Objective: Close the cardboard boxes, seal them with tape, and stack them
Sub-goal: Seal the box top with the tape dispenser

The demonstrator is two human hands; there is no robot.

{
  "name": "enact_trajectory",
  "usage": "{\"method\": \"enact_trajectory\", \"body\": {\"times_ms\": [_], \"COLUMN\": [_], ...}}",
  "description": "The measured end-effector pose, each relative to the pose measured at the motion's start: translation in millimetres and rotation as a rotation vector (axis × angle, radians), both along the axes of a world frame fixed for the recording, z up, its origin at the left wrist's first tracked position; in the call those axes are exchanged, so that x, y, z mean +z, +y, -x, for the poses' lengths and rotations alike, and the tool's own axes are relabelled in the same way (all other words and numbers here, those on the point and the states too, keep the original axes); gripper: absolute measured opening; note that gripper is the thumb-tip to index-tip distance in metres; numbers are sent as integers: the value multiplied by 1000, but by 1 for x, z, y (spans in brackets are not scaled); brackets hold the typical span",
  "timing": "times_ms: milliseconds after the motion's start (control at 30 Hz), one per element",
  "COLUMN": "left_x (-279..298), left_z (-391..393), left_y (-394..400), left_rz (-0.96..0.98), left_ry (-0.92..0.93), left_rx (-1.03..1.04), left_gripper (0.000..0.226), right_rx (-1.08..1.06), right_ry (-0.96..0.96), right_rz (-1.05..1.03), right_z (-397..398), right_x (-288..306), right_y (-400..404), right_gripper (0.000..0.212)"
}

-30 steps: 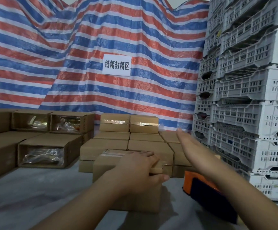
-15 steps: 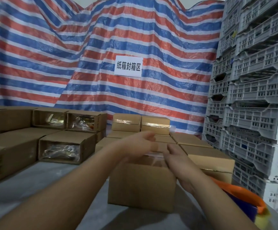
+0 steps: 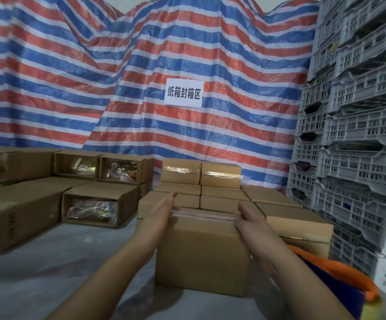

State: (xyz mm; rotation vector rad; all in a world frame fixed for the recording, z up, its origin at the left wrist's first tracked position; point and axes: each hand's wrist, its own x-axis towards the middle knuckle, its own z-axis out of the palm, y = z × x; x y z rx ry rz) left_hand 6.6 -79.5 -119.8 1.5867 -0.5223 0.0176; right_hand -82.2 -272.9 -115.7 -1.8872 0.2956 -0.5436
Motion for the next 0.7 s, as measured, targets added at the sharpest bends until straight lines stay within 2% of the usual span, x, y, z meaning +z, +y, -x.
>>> {"method": "enact_trajectory", "body": {"times_ms": [67, 200, 267, 333, 433, 567, 700], "left_x": [-7, -22, -31, -39, -45, -42, -11], "left_z": [1, 10, 17, 23, 21, 29, 44], "left_y": [1, 8, 12, 16, 17, 9, -1], "left_rz": [6, -6, -3, 3, -19, 49, 164], "left_ry": [18, 112, 162, 212, 143, 96, 40], "left_rx": [3, -18, -43, -76, -64, 12, 105], "left_gripper": [48, 84, 83, 71, 66, 65, 39], "right_rx": [-2, 13, 22, 51, 169, 183, 37], "right_ry": [-7, -9, 21, 37, 30, 25, -154], "right_rz": [-50, -348, -405, -344, -138, 48, 44], "right_z": [3, 10, 12, 16, 24, 27, 34], "right_x": [-3, -14, -20, -29, -40, -47, -32], "right_y": [3, 11, 14, 14, 9, 6, 9], "right_gripper": [54, 58, 71, 91, 111, 100, 90]}}
